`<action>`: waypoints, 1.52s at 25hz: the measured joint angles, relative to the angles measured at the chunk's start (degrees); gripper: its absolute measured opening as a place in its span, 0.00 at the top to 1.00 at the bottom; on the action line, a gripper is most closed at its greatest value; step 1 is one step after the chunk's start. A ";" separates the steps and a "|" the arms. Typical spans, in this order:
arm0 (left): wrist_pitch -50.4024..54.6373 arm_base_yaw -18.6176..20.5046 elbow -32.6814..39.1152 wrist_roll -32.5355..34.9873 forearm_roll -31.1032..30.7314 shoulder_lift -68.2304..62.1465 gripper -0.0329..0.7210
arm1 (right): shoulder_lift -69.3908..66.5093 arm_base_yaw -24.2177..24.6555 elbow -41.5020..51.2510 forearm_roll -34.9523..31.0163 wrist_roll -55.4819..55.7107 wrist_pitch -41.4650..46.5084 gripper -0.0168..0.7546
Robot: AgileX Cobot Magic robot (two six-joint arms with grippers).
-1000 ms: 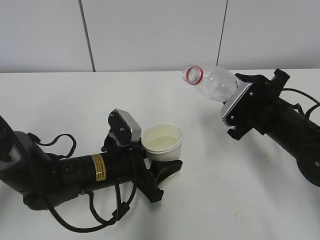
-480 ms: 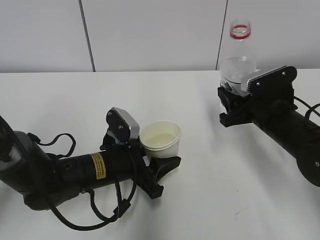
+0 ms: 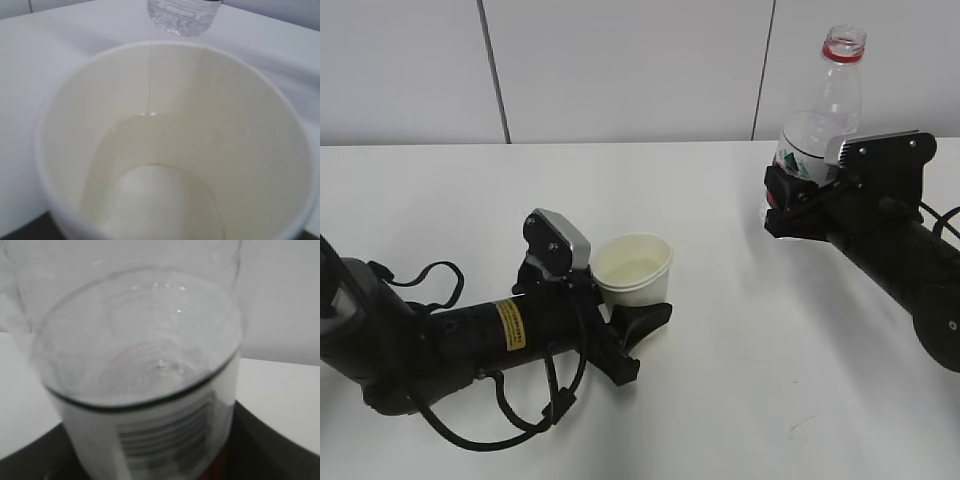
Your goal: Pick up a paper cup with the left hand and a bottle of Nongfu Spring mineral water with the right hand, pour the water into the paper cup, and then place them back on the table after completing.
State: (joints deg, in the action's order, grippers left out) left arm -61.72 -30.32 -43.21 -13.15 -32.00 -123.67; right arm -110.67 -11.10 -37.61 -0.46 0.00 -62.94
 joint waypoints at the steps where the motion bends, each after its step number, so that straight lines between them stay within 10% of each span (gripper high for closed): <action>1: 0.00 0.56 0.00 0.00 0.12 0.00 0.45 | 0.00 0.00 0.00 0.00 0.00 0.00 0.39; 19: 0.06 14.66 0.00 4.68 6.84 0.00 0.45 | 0.00 0.00 0.04 -0.21 0.00 3.01 0.39; 38: 0.10 17.10 0.00 11.46 24.55 -1.49 0.45 | 0.00 0.00 0.04 -0.21 0.00 3.63 0.39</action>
State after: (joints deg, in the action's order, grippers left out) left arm -61.62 -13.22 -43.21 -1.69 -7.45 -125.16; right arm -110.67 -11.10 -37.56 -0.68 0.00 -59.31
